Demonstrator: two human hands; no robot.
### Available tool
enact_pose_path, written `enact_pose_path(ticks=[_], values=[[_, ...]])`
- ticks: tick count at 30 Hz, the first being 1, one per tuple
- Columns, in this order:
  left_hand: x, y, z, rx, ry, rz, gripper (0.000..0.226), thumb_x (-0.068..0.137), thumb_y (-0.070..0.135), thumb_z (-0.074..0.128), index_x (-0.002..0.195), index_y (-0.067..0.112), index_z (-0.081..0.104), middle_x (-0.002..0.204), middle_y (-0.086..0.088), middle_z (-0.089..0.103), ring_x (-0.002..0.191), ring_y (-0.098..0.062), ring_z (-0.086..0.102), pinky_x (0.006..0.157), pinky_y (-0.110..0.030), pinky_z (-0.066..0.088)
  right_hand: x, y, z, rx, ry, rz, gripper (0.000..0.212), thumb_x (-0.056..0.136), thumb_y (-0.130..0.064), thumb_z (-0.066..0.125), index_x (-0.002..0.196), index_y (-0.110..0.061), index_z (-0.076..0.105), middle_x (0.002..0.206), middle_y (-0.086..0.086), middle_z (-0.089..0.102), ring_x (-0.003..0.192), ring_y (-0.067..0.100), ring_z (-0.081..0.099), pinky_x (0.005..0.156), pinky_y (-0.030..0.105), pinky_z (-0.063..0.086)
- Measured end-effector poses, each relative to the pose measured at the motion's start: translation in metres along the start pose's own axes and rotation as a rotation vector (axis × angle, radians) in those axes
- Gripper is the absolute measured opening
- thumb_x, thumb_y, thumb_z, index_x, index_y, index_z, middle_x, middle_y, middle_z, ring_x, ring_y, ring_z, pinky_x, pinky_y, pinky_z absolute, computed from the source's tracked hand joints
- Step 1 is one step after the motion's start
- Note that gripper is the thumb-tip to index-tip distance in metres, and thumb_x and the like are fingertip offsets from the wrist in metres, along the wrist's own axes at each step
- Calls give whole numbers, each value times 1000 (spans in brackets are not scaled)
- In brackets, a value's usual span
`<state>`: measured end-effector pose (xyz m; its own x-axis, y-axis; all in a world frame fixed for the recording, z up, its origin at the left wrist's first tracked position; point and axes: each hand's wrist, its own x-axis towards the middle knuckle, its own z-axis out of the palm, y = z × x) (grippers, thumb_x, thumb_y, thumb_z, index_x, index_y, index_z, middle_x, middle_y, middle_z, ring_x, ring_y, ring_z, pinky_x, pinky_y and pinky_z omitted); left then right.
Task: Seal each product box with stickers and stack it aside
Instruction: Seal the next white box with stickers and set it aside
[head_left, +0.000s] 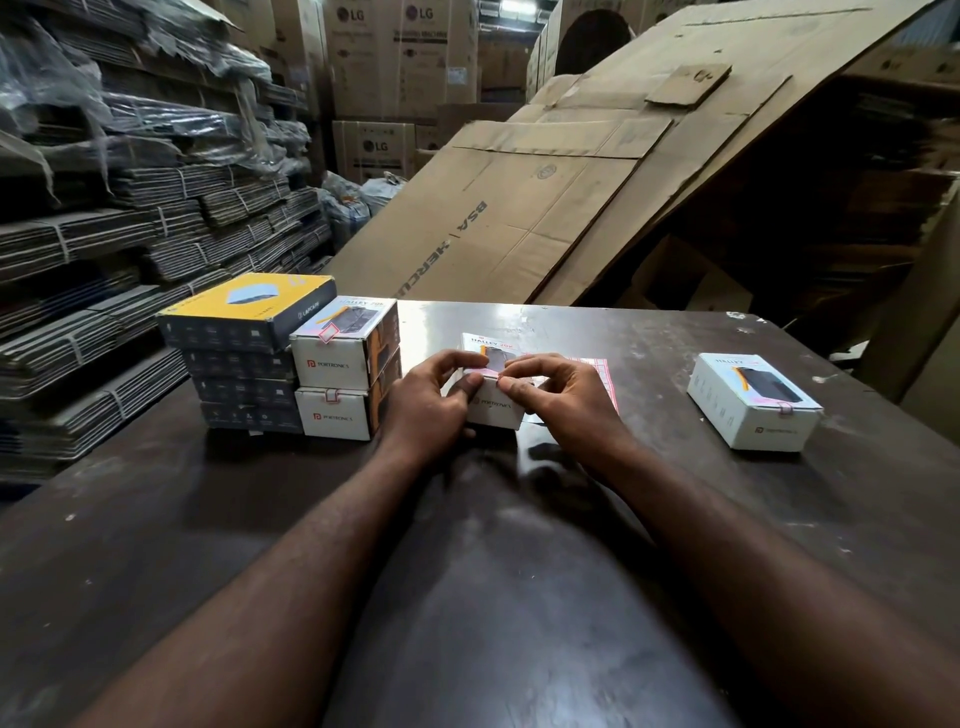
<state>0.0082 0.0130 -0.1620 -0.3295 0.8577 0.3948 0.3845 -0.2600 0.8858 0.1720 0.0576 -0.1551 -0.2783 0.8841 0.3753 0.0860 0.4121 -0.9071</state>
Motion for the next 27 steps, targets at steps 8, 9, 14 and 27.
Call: enact_pose_path(ticks=[8,9,14,27], values=[[-2,3,4,-58,-32,-40,16,96,16,69,108,24,75,111,3,71,86,-14,73,54,-33,62,-2,2,1,-54,61,-47,13,83,-16,82,77,-25,75,102,3,72,49,3,43,43,25,43],[-1,3,5,-81,-39,-53,16,96,16,68,109,23,74,113,1,72,87,-15,73,54,-33,62,-2,2,2,-49,67,-53,15,82,-14,82,76,-26,75,101,2,73,49,4,43,45,25,44],[-3,5,8,-122,-33,-79,16,97,14,67,111,18,73,113,-6,73,81,-15,71,52,-33,61,-3,0,2,-32,77,-62,18,82,-7,81,78,-23,73,72,-14,69,43,2,38,48,17,36],[-3,6,7,-103,-24,-93,14,96,13,67,102,23,75,105,-8,74,71,-15,72,52,-36,62,-8,-4,1,-98,62,-78,9,84,-12,80,91,-14,75,45,-26,50,39,4,35,42,13,32]])
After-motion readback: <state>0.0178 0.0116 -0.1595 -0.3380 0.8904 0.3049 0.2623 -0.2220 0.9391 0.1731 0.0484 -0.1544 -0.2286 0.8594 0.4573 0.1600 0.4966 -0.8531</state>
